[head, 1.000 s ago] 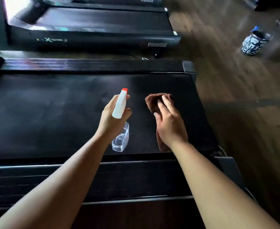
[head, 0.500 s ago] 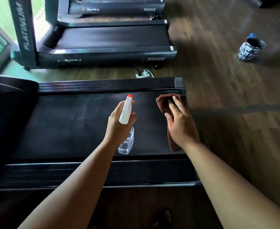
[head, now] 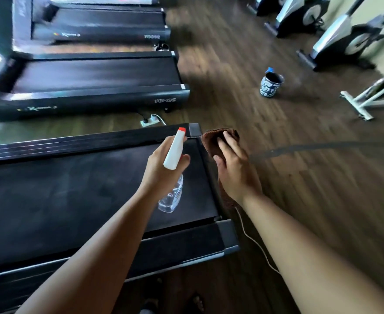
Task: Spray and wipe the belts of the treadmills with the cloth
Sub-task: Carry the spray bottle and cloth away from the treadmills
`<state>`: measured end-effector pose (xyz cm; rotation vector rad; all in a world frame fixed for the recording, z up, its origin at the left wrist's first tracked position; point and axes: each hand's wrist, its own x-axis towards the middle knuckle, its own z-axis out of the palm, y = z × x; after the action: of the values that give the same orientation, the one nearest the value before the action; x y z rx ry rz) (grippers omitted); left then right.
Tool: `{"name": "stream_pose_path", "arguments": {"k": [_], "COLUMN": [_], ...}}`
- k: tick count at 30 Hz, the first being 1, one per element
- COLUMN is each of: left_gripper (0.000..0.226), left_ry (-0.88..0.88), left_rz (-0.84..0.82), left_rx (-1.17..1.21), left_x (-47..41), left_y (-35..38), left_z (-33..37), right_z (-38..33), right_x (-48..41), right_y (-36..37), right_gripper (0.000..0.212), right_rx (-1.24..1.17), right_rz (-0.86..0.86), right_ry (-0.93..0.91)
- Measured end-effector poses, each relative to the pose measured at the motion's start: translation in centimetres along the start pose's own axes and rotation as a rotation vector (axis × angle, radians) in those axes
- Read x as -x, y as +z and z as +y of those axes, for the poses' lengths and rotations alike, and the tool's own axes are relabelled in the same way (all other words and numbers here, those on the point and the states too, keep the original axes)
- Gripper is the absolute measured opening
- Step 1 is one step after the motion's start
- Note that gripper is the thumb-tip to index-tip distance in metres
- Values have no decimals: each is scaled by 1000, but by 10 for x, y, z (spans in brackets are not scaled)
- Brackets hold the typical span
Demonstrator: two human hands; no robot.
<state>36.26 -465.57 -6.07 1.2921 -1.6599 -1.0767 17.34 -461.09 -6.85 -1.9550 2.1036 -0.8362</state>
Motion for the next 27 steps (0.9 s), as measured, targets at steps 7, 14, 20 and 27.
{"name": "stream_pose_path", "arguments": {"k": [7, 14, 20, 27], "left_gripper": [17, 30, 22, 34], "left_ry": [105, 258, 393, 451], "left_rz": [-218, -447, -659, -859], "left_rx": [47, 83, 107, 103], "left_x": [-31, -52, -42, 6], "left_y": [51, 122, 199, 306], "left_z": [29, 67, 112, 158], "right_z": [43, 74, 107, 160], "right_x": [11, 48, 100, 180], "right_y": [-45, -91, -133, -193], "right_gripper": [46, 47, 48, 48], "right_rx": [116, 210, 281, 360], "right_rz": [140, 323, 461, 569], "right_ry": [207, 430, 612, 785]}}
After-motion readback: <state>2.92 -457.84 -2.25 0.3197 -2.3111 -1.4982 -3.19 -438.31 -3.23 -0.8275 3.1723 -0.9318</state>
